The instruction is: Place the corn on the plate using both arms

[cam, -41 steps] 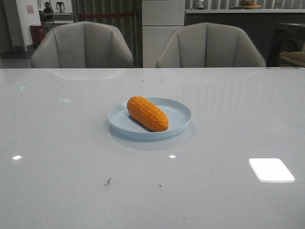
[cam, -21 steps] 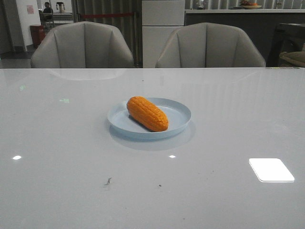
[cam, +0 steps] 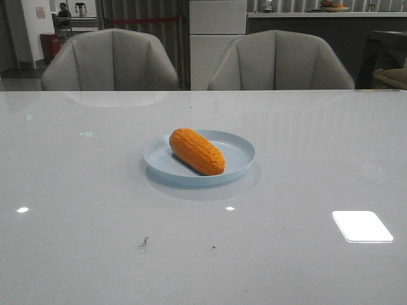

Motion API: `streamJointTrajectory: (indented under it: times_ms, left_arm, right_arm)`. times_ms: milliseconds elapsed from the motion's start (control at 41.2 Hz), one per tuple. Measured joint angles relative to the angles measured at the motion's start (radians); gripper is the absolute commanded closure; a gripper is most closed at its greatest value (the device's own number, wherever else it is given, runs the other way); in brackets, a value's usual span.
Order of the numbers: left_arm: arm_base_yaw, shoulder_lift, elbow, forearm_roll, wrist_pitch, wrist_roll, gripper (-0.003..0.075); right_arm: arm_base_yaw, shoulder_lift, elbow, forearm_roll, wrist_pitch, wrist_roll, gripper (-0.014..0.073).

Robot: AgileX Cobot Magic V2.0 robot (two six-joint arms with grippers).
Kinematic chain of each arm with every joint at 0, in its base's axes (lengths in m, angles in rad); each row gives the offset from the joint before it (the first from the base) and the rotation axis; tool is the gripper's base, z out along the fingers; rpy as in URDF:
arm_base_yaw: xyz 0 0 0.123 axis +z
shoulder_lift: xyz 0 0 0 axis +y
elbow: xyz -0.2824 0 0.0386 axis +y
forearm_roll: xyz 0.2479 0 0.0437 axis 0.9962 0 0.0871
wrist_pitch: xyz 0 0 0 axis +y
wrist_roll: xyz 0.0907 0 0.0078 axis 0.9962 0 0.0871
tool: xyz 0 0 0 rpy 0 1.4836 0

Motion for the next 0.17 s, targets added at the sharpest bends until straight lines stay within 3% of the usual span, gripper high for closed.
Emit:
streamJointTrajectory:
  times_ms: [170]
  left_arm:
    - [0.000,0.000,0.000,0.000,0.000,0.000,0.0631]
  right_arm:
    - [0.000,0.000,0.000,0.002,0.000,0.000,0.0573]
